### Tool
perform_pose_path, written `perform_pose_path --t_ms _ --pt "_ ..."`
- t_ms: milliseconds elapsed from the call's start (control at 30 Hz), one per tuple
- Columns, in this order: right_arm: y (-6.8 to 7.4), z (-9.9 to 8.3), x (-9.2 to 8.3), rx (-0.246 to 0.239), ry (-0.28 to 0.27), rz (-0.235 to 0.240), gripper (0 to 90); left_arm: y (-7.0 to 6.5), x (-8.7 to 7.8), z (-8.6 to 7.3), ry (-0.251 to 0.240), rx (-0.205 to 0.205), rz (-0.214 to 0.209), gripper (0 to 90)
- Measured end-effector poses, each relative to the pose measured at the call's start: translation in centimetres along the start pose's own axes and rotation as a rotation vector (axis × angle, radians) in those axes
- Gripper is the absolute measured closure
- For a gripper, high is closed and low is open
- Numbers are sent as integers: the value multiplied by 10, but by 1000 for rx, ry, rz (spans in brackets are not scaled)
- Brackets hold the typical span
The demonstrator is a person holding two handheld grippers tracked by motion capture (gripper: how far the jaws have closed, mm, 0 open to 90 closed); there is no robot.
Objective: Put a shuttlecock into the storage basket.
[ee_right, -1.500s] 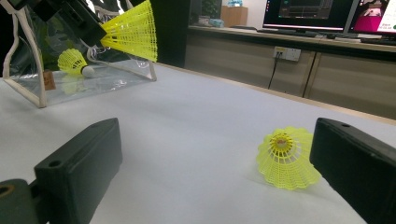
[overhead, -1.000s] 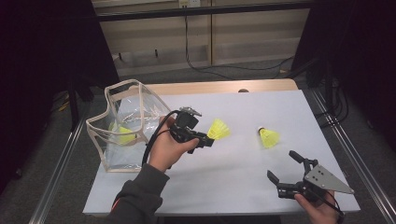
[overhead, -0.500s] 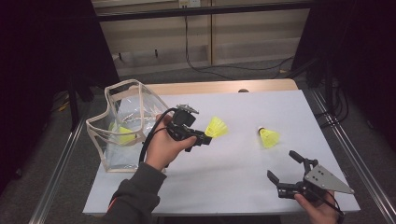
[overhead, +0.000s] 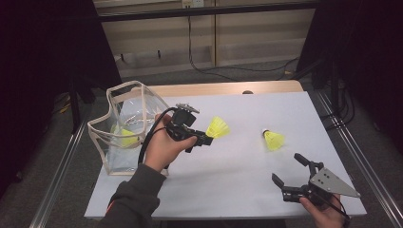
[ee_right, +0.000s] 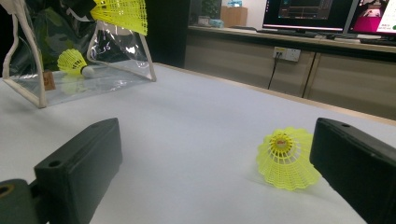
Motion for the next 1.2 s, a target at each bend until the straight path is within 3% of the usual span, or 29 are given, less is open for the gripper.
perform_pose_path --t_ms 1200 --pt "0 0 0 1 0 1 22 8 -25 3 -13 -20 14 648"
Point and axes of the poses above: each handheld gripper's, and its own axes: x roughly forward along the jaws, z roughly out of its top, y roughly to its left, the point moved 9 cm from there along x, roughly forward along the jaws, and after that the axes turned 15 degrees about y, right-handed, at the moved point
